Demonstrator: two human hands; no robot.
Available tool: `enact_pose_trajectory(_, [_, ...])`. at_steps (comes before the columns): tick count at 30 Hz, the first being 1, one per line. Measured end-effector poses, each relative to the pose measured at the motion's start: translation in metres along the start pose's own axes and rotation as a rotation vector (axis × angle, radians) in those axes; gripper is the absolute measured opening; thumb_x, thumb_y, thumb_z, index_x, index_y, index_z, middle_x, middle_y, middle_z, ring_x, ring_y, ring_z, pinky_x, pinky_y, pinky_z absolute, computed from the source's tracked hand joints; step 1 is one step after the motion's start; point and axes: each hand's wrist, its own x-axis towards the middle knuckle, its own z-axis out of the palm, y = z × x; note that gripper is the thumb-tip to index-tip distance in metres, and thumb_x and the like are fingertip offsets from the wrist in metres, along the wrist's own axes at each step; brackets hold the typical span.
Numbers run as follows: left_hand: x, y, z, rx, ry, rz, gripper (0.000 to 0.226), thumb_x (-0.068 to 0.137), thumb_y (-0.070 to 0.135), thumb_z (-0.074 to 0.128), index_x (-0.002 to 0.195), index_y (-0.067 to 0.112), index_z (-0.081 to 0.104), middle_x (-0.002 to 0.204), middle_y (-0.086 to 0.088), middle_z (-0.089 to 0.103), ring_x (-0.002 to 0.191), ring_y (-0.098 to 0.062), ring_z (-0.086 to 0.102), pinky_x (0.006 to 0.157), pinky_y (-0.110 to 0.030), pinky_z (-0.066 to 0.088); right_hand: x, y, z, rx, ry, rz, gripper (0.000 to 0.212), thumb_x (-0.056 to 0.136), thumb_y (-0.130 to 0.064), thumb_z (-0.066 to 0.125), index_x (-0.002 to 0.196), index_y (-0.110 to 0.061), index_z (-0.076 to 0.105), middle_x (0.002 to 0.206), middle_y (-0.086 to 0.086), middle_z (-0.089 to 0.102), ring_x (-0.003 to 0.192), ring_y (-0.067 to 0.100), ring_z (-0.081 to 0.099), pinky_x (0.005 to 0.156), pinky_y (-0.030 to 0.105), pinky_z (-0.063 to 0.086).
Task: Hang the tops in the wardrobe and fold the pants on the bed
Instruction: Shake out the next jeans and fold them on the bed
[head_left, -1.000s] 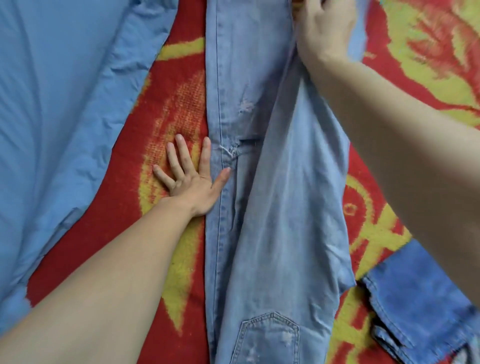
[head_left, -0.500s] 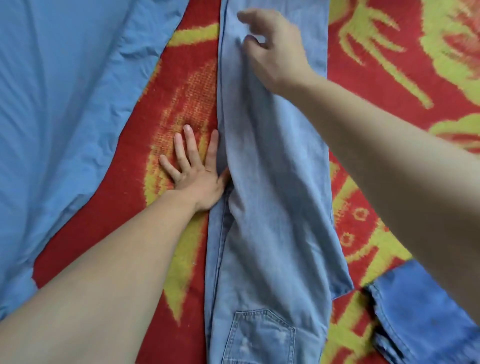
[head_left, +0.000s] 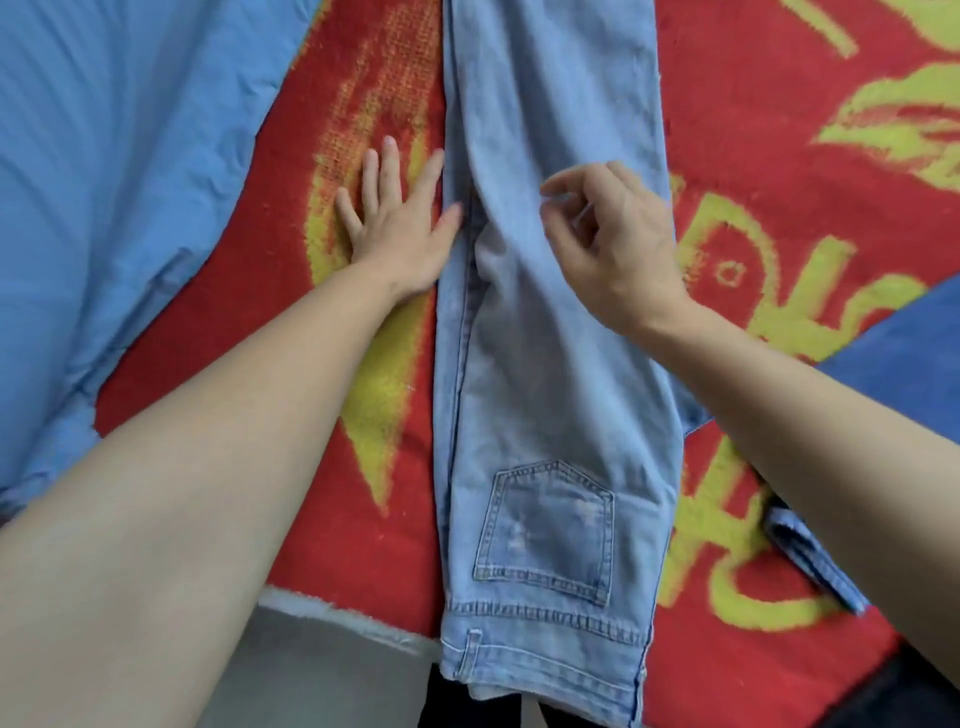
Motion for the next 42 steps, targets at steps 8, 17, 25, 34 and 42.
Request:
enact_pose_trajectory(8, [-0.136,-0.001,0.032,-0.135,0.064,0.075,0.026,0.092,0.039,0.059,0.105,0.017,0.064,0.111,-0.012,0.057,0.111,-0.032,0.049,0.093,-0.04,0.041,-0.116,-0.01,0.015,0.022,-0.193,0.091,0.012,0.091,-0.026,0.069,0.097,-0.015,0.066,0.068,-0.006,0.06,0.066,0.013,0.056,0.069,0.035,0.049])
enact_pose_trajectory(17, [-0.179,-0.006,0.056,-0.199,0.158,-0.239,0.016,0.085,0.036,0.059,0.075,0.023,0.06,0.095,-0.001,0.055,0.092,-0.027,0.058,0.071,-0.03,0.041,-0.186,-0.004,0.021,-0.226,-0.317,0.104,0.03,0.095,-0.037,0.06,0.122,-0.024,0.064,0.107,0.003,0.057,0.095,0.028,0.062,0.065,0.039,0.052])
enact_pose_trajectory(25, [-0.235,-0.007,0.078,-0.225,0.08,-0.248,0.053,0.097,0.063,0.03,0.1,0.013,0.046,0.098,-0.021,0.065,0.095,-0.041,0.059,0.07,-0.04,0.035,-0.212,-0.004,0.001,-0.116,-0.162,0.353,0.037,0.097,-0.036,0.058,0.128,-0.016,0.06,0.114,0.009,0.055,0.102,0.028,0.058,0.087,0.04,0.049])
enact_pose_trajectory(34, [-0.375,0.003,0.137,-0.258,-0.135,-0.466,0.054,0.097,0.063,0.033,0.087,0.011,0.042,0.085,-0.016,0.063,0.085,-0.039,0.061,0.065,-0.041,0.042,-0.343,-0.015,-0.019,-0.027,-0.162,0.914,0.068,0.087,-0.063,0.06,0.14,-0.026,0.038,0.126,0.01,0.046,0.116,0.034,0.051,0.097,0.043,0.041])
enact_pose_trajectory(42, [-0.427,-0.001,0.145,-0.499,-0.255,-0.561,0.056,0.098,0.052,0.047,0.121,0.002,0.054,0.122,-0.014,0.06,0.112,-0.034,0.055,0.092,-0.041,0.046,-0.409,-0.018,-0.041,0.09,-0.486,1.1,0.07,0.086,-0.071,0.056,0.119,-0.009,0.054,0.123,0.013,0.063,0.115,0.036,0.058,0.094,0.041,0.046])
